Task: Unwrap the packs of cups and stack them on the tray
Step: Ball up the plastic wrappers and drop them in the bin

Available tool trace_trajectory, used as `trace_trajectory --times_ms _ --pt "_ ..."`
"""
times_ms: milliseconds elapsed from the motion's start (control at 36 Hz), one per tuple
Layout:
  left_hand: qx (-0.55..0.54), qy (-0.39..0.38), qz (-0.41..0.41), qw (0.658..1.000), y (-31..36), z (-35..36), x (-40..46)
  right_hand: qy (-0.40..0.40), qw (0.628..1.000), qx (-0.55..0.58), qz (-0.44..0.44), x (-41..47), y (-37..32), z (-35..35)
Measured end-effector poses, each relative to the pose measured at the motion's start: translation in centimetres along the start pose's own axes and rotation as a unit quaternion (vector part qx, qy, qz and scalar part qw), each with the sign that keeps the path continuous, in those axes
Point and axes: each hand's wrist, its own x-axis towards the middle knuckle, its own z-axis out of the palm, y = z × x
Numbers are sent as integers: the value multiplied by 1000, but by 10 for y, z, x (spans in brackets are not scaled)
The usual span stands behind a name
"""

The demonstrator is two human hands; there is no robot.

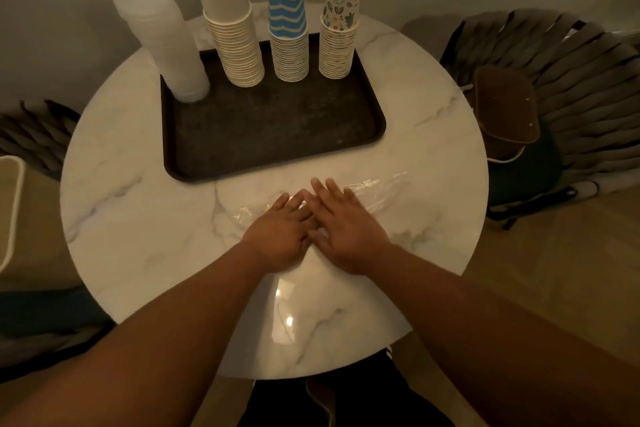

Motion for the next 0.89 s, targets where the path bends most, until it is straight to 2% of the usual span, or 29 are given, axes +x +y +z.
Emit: trace_trajectory --times_ms 28,83,167,306,472,556,667,778,889 --pt "11 -11 2 1000 -3 0 -2 -38 999 10 21 -4 1 7" --pt "29 -10 -3 1000 -12 -1 -12 -55 997 -21 47 -10 10 15" --pt "36 33 -23 999 -32 3 -37 -77 995 -50 48 -12 23 10" --pt "121 86 -32 988 -42 1 -54 -103 993 -35 42 -13 23 2" --pt "127 124 34 984 -20 -6 -63 -51 991 -124 13 -22 8 -6" --pt "113 109 67 985 -1 6 -66 -56 995 -70 -41 -29 -12 3" --pt "64 99 27 993 17 15 -73 -43 999 -5 -22 -33 -19 18" --pt "70 125 30 989 17 15 -74 -30 999 29 -28 -32 -14 21" --pt "67 155 81 982 23 8 -71 8 998 35 -56 -40 -6 22"
